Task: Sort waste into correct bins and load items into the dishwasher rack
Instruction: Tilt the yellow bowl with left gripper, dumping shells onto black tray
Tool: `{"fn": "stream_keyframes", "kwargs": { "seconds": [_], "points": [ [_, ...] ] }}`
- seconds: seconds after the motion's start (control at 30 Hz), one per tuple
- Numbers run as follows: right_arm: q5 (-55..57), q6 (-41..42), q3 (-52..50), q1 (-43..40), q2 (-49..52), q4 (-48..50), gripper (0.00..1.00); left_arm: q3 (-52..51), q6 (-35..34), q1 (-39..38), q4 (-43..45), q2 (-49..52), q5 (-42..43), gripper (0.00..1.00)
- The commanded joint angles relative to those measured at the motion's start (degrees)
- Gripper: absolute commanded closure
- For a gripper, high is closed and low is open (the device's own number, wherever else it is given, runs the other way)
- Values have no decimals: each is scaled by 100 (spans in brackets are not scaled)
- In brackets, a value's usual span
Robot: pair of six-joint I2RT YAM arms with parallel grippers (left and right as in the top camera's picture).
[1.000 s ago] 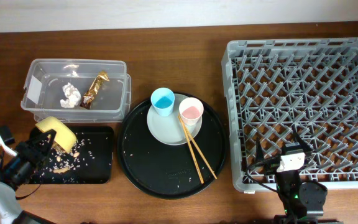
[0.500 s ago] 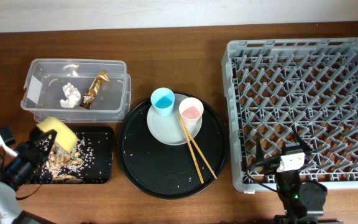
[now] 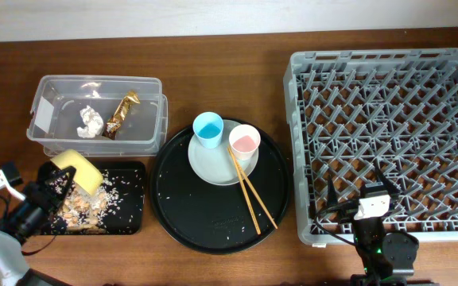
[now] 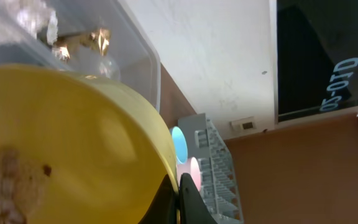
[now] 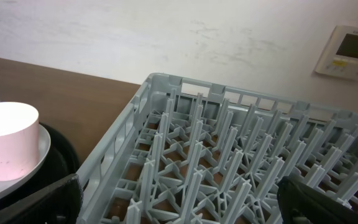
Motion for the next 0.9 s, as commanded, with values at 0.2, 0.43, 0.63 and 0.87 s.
{"fn": "stream_keyframes", "kwargs": {
  "seconds": [0.2,0.43,0.63,0.87],
  "points": [
    [-37,-13,-31,-42,-26,-28,2,0,-28,-101,87,-11,627,100],
    [-37,-13,-31,-42,-26,-26,2,0,-291,-149,146,37,520,100],
    [-37,-13,-31,-42,-26,-26,2,-2,-225,-133,57,103,129,100],
    [-37,-13,-31,-42,-26,-28,2,-4,-321,-221,310,234,214,99]
  ]
}}
